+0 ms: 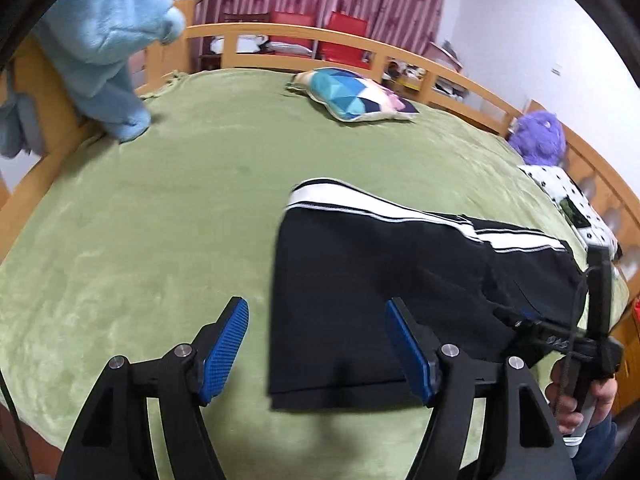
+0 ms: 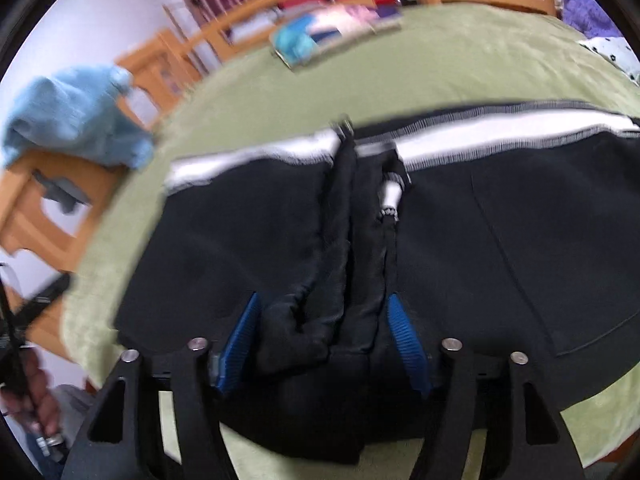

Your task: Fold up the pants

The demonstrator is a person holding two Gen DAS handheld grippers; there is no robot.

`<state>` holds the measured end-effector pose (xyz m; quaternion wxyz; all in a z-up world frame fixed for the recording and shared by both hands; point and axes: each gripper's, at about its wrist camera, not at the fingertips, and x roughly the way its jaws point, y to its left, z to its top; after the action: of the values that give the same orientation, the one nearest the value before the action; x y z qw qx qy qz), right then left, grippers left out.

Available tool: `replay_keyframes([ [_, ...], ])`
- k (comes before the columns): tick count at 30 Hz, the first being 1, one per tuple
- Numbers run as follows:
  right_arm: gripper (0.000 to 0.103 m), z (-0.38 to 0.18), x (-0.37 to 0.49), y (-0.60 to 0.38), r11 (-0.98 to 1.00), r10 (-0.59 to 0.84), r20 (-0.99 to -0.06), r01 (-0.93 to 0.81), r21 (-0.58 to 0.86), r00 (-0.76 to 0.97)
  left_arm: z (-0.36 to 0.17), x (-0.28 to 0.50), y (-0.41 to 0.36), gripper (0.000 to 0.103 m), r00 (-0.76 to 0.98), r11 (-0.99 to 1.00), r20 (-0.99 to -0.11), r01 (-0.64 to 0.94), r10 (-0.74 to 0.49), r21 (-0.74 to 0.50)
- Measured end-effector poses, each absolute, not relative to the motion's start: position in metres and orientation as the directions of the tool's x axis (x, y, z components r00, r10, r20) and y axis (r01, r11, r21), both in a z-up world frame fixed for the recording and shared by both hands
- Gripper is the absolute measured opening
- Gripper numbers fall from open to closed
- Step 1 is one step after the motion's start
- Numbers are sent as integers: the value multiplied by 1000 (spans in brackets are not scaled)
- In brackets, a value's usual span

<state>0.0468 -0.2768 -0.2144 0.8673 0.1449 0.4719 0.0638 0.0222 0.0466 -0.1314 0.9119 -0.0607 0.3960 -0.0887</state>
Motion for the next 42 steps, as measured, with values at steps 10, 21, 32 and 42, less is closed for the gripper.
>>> replay_keyframes([
  [10,30,-165,36,-291,922,327,-663,-74,380,673,-145,26,60,69,650,954,-705,118,-284,-275],
  [21,52,-174,31,-284,970,223,-756,-64,233,615,-163,36,68,69,605,946,-738,86,-298,-312],
  [32,22,-213,72,-251,990,88,-877,-137,26,472,-166,46,78,69,593,926,-733,63,-334,-372],
  [42,8,-149,30,-293,948,310,-703,-151,280,640,-158,37,77,69,612,924,-713,87,-344,-372],
])
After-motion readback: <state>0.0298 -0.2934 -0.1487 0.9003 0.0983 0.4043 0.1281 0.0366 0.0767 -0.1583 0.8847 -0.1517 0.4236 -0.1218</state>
